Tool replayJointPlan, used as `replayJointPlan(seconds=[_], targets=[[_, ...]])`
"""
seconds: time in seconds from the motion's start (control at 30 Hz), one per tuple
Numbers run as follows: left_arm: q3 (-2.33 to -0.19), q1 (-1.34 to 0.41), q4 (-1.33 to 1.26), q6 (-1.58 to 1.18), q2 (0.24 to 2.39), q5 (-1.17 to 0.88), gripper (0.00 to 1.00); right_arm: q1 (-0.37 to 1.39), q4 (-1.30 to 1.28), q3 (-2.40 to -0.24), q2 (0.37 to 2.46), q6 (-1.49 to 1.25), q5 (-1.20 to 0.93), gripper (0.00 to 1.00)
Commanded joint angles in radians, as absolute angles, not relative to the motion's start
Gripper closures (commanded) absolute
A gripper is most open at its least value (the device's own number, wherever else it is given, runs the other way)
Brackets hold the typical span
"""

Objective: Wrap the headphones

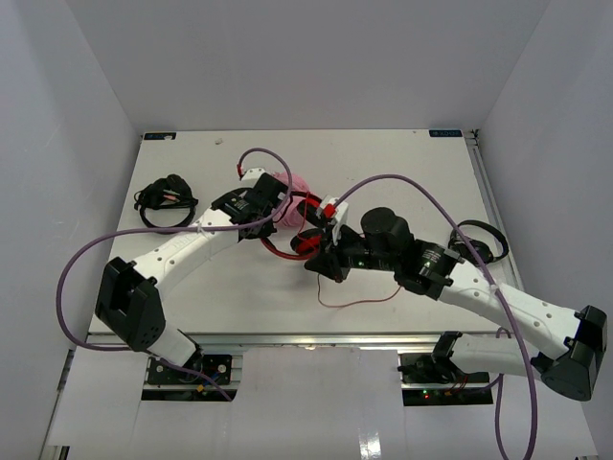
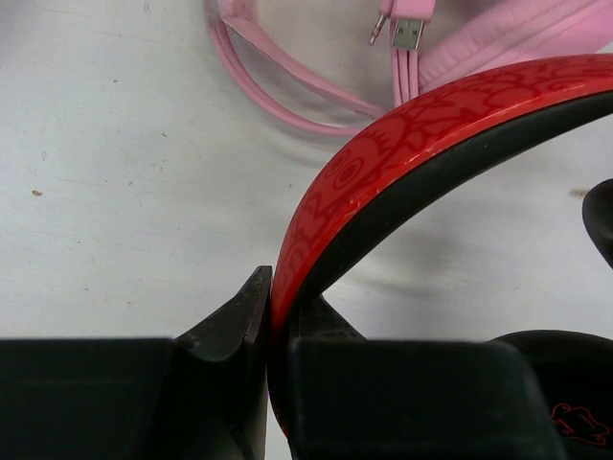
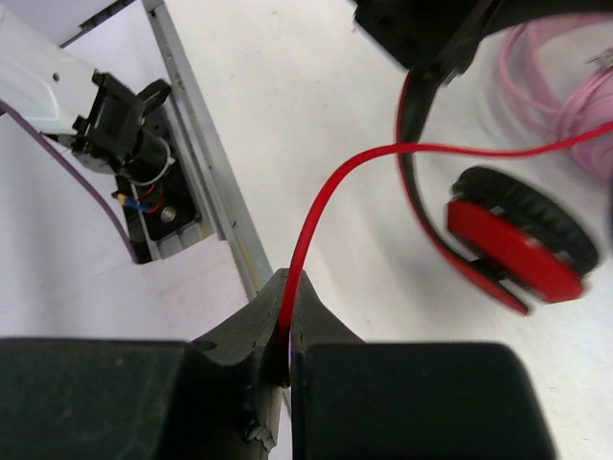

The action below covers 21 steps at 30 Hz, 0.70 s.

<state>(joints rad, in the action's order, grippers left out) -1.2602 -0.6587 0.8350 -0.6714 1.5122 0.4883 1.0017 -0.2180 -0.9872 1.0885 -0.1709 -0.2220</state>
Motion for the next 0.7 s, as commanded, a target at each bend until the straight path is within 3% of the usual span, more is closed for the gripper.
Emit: replayJointPlan(seconds=[0.0, 0.67], targets=[[-1.254, -0.647, 0.721, -0.804, 1.376, 0.493, 1.0, 1.058, -0.08, -0.923, 1.085, -0.256, -0.183, 0.92], [-1.222, -0.63, 0.671, -0.928, 1.107, 0.377, 1.0, 1.164, 0.241, -0.588, 1.107, -0.389, 0.202, 0.92]])
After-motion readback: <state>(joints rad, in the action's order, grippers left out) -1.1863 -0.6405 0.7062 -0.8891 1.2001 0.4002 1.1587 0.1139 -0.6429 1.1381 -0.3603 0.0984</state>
